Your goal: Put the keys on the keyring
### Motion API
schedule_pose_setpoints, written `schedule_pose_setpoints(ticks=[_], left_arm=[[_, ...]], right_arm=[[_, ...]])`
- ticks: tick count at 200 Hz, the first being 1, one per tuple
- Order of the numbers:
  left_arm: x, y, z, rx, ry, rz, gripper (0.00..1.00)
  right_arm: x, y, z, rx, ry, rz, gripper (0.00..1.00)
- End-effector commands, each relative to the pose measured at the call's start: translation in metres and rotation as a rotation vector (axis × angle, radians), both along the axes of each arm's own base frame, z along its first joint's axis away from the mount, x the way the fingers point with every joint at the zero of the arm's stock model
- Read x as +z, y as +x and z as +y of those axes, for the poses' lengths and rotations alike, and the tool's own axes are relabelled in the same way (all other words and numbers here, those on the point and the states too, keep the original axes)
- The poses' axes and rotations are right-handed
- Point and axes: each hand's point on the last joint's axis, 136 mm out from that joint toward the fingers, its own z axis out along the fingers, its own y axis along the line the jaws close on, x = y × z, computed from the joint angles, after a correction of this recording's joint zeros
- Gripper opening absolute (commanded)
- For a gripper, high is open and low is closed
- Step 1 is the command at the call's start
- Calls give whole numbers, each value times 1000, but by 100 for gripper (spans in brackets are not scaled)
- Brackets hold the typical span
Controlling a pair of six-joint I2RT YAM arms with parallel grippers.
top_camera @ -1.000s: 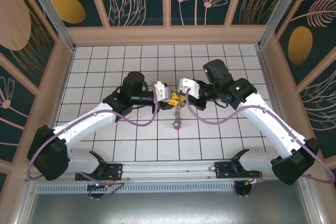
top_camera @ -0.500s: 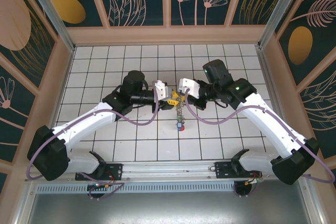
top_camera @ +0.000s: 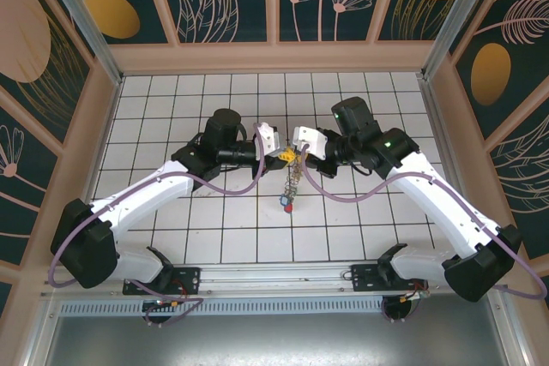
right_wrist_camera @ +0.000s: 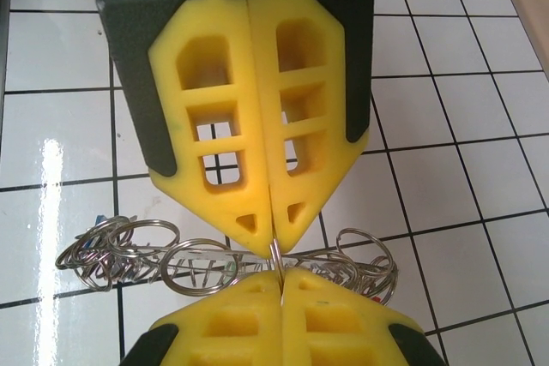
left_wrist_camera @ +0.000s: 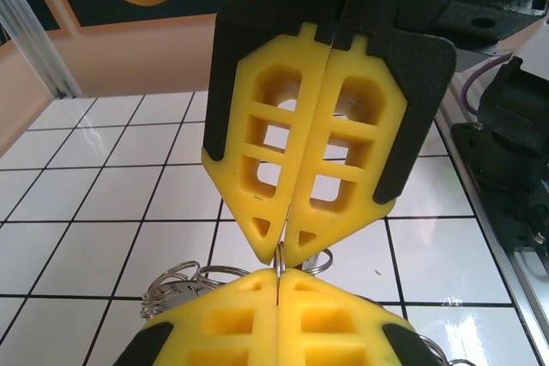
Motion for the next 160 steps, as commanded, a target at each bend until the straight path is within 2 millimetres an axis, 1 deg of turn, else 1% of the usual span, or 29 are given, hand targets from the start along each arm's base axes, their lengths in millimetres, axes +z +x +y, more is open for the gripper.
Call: schedule_pose_setpoints(ticks=[1,5,8,21,29,40,51,60,93,101,105,108,112,114,117,118,125,132,142,160], left_arm=[[7,-5,-2,-27,-28,-33,7],[7,-4,-2,-22,-27,-28,16],[6,-3,-2,-16,-23,-22,19],[4,-3,-3,-14,-11,-9,21],[4,-2,-2,-10,-7,-7,19],[3,-2,-2,-10,-3,-9,11],[3,-1,-2,-10,1,-13,8],[3,-1,-3,-14,5,-16,0],[2,1,-3,-19,22,-37,0],[10,3,-2,1,-12,-62,0],[16,3,-2,9,-39,-75,0],[20,3,-2,13,-62,-85,0],[32,1,-1,15,-106,-109,0],[30,0,0,17,-116,-104,0],[35,-2,1,16,-142,-109,0],[31,-3,2,16,-138,-97,0],[41,-7,2,6,-190,-103,0],[51,-12,1,-17,-235,-111,0],[59,-18,0,-53,-278,-106,0],[65,-28,0,-114,-350,-103,0]], right_arm=[[24,-4,7,23,99,-42,0],[25,-4,7,22,102,-42,0],[25,-4,7,21,104,-43,0],[25,-3,6,18,103,-43,0],[24,-3,6,17,99,-41,0],[24,-3,6,19,97,-41,0],[24,-3,6,21,97,-40,0],[23,-3,7,22,97,-40,0],[26,0,8,19,108,-51,0],[28,-1,8,16,122,-44,0],[29,-1,8,13,130,-39,5],[30,-1,8,14,139,-34,7],[31,-2,7,18,150,-29,10],[31,-3,7,20,154,-25,11],[32,-4,6,24,161,-23,13],[32,-4,6,26,164,-21,13],[33,-6,4,27,178,-17,17],[33,-7,1,25,191,-18,18],[35,-8,-2,18,210,-19,19],[34,-8,-5,5,224,-23,20]])
